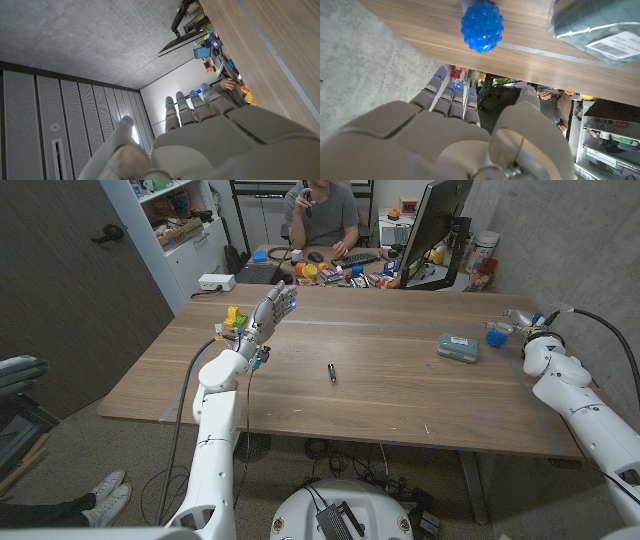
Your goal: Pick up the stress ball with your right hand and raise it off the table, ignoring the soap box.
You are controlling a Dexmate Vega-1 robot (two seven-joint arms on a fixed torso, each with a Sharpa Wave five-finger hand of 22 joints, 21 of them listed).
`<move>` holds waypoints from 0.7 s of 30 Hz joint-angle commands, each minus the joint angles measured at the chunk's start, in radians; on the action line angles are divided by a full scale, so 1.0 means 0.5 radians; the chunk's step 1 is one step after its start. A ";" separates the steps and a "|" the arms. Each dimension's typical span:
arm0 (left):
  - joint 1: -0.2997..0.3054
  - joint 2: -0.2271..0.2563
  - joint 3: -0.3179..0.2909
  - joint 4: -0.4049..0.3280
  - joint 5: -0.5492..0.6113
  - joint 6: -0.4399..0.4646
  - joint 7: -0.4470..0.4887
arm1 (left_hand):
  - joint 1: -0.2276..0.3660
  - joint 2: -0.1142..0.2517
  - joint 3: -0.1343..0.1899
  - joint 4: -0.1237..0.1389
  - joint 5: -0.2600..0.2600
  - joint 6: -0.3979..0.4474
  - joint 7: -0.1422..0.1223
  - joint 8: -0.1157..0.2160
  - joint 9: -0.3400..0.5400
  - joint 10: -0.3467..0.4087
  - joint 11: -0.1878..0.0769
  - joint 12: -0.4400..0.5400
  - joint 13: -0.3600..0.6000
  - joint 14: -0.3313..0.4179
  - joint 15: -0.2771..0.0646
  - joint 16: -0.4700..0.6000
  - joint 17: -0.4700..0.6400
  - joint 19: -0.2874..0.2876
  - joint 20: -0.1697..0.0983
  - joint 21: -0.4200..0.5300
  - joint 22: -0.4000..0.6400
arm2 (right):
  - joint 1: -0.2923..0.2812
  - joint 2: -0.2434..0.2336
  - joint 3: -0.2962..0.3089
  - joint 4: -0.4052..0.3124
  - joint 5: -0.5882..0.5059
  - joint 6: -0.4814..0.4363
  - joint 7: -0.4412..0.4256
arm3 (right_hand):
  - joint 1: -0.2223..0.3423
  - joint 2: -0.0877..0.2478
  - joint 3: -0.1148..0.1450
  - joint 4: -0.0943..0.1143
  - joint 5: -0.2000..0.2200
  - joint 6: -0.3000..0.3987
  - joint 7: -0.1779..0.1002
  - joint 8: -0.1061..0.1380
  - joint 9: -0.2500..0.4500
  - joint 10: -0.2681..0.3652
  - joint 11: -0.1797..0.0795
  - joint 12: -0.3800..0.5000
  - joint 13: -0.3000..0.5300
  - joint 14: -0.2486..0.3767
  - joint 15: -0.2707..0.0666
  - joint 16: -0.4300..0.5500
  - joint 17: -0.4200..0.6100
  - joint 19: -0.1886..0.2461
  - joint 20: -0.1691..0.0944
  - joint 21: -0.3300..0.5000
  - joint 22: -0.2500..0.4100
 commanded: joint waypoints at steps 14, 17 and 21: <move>0.023 0.028 0.020 -0.016 0.003 0.003 -0.022 | 0.010 0.021 0.008 -0.011 0.007 0.033 0.075 0.012 0.002 -0.001 0.000 0.006 0.005 -0.019 -0.130 0.000 0.007 0.002 -0.058 0.004 0.008 | 0.061 -0.018 -0.098 0.127 0.037 -0.017 0.037 | 0.045 0.005 0.003 -0.008 0.030 0.027 -0.022 0.008 0.009 0.049 -0.019 0.010 0.013 0.057 -0.024 0.028 0.008 0.042 0.002 -0.003 0.006; 0.029 0.019 0.016 -0.017 -0.001 -0.010 -0.009 | 0.009 0.023 0.008 -0.011 0.006 0.035 0.085 0.012 0.001 0.000 -0.001 0.007 0.004 -0.020 -0.130 0.000 0.007 0.001 -0.059 0.004 0.008 | 0.068 -0.018 -0.110 0.131 0.031 -0.024 0.040 | 0.060 0.005 0.004 -0.012 0.041 0.022 -0.032 0.004 0.010 0.069 -0.037 0.017 0.013 0.083 -0.044 0.035 0.009 0.045 0.011 -0.007 0.007; 0.032 0.012 0.013 -0.014 -0.012 -0.022 -0.004 | 0.010 0.028 0.007 -0.012 0.006 -0.073 0.093 -0.027 0.000 0.002 -0.003 0.007 0.004 -0.019 -0.131 0.003 0.007 0.004 -0.064 0.005 0.008 | 0.076 -0.023 -0.130 0.132 0.016 -0.029 0.048 | 0.070 0.015 0.009 -0.011 0.050 0.029 -0.041 0.005 0.011 0.077 -0.048 0.020 0.014 0.107 -0.057 0.044 0.011 0.052 0.010 -0.008 0.008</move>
